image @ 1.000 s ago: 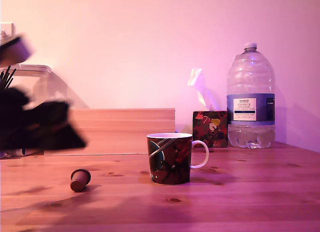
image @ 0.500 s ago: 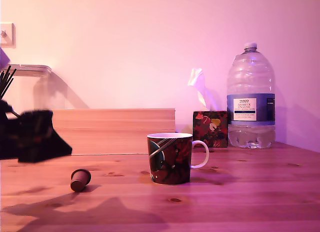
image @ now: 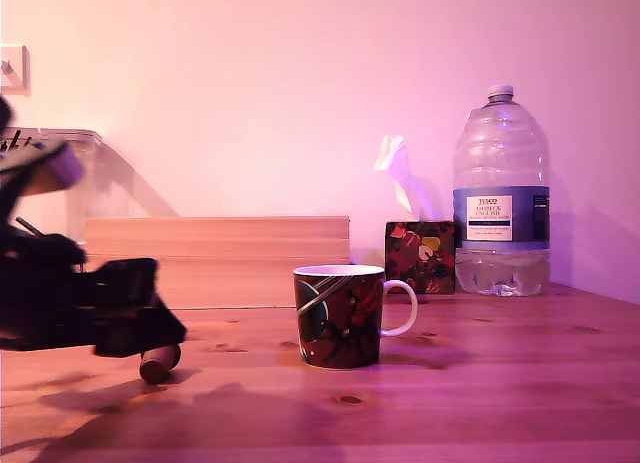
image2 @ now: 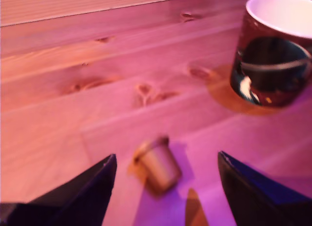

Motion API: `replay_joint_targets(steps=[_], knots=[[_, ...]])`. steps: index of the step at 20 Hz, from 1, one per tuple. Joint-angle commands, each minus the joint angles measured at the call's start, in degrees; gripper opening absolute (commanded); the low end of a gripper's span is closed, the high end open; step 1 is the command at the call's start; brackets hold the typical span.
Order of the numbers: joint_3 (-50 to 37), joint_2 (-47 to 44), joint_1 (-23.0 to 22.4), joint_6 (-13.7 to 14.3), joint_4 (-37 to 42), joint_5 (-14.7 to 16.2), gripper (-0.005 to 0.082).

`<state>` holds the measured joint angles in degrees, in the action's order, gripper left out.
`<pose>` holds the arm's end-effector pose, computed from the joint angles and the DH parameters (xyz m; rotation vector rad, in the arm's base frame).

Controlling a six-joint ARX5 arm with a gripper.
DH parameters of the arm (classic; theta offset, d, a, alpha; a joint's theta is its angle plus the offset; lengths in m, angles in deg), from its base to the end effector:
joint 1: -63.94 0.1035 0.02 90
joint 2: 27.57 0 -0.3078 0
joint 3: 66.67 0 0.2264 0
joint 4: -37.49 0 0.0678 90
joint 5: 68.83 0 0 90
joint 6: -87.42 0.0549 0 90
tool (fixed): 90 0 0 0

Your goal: Pick up the coffee capsules from the table one by one and drop them inside the nearest coffee cup

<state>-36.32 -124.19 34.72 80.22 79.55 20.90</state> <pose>0.2257 -0.1260 0.1517 -0.0126 0.4432 -0.4705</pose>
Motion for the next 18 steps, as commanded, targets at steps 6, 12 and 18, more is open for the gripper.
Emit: replay_joint_targets(steps=[6, 12, 18], knots=[[3.6, -2.4, 0.6, -0.5, -7.9, 0.3, 0.0533], [5.0, -2.4, 1.1, -1.5, -12.5, 0.5, 0.0404], [5.3, -3.2, 1.2, -1.8, -12.7, 0.5, 0.0179]])
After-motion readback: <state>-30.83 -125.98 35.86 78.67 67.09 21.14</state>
